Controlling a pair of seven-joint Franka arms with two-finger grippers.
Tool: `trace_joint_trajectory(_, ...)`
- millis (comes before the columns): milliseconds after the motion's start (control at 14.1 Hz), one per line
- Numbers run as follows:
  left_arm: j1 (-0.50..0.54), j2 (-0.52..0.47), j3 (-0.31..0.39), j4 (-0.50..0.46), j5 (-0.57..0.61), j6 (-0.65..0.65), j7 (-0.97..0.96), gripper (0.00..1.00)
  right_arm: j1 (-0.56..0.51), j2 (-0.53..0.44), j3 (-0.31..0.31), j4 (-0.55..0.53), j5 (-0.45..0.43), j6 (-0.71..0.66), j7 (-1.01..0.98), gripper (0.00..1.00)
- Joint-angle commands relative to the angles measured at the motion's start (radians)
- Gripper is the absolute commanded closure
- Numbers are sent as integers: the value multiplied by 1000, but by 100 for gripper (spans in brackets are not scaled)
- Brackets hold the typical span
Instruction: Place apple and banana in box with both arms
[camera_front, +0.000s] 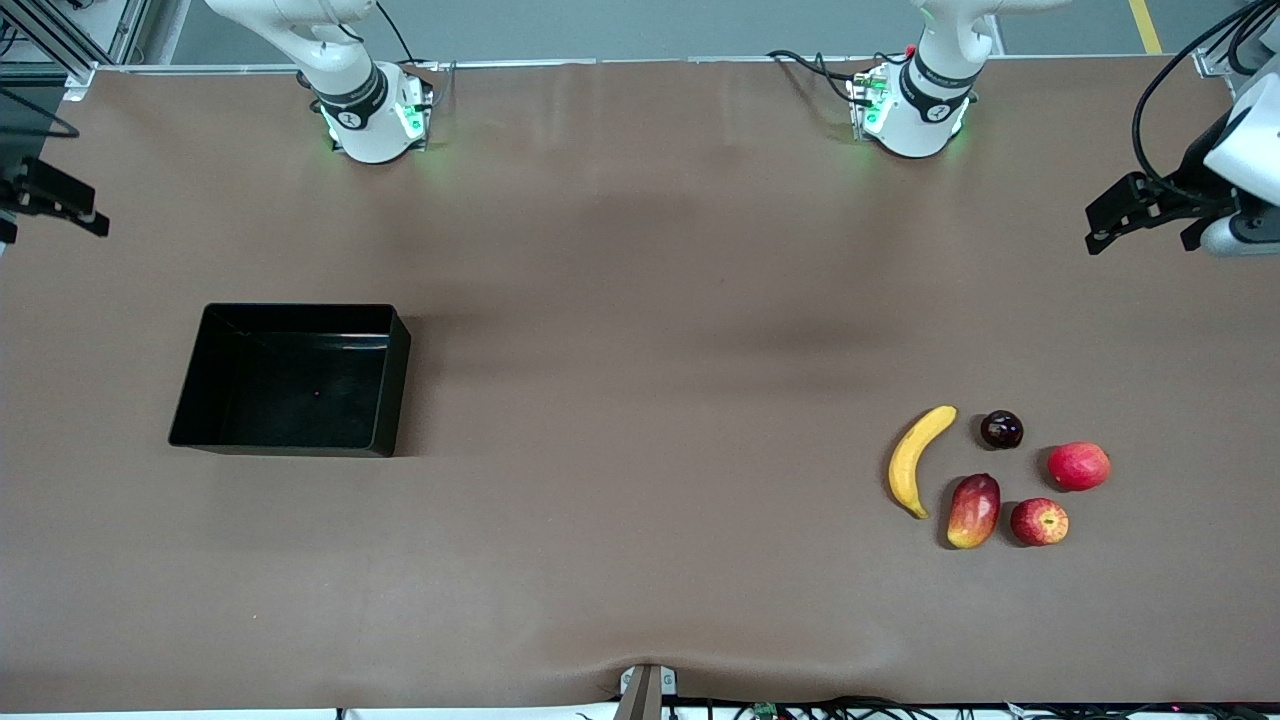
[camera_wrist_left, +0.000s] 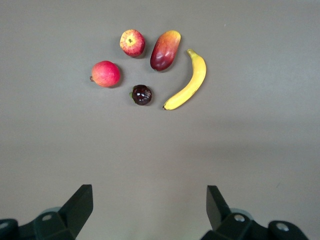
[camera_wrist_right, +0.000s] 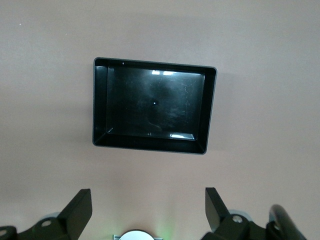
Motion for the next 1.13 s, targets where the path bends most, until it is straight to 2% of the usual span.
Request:
trace_joint_trajectory(0,4,45,-2,16,-6,0,1,0,-19,54,9,62,3,-10,2,0)
trace_joint_trajectory(425,21,195,0,10,-3,145,7,0,-83,155,9,61,1,79,-6,0)
trace_joint_trajectory(637,23,293,-2,7,65,271,10,0,-132,257,9,61,11,128,-94,0)
trace_joint_trajectory(991,44,474,1,22,70,486,40,0,-191,413,9,54,17,251,-170,0)
trace_joint_trajectory(1062,59,519,1,57,73,513,63,0,-194,442,10,50,17,275,-170,0)
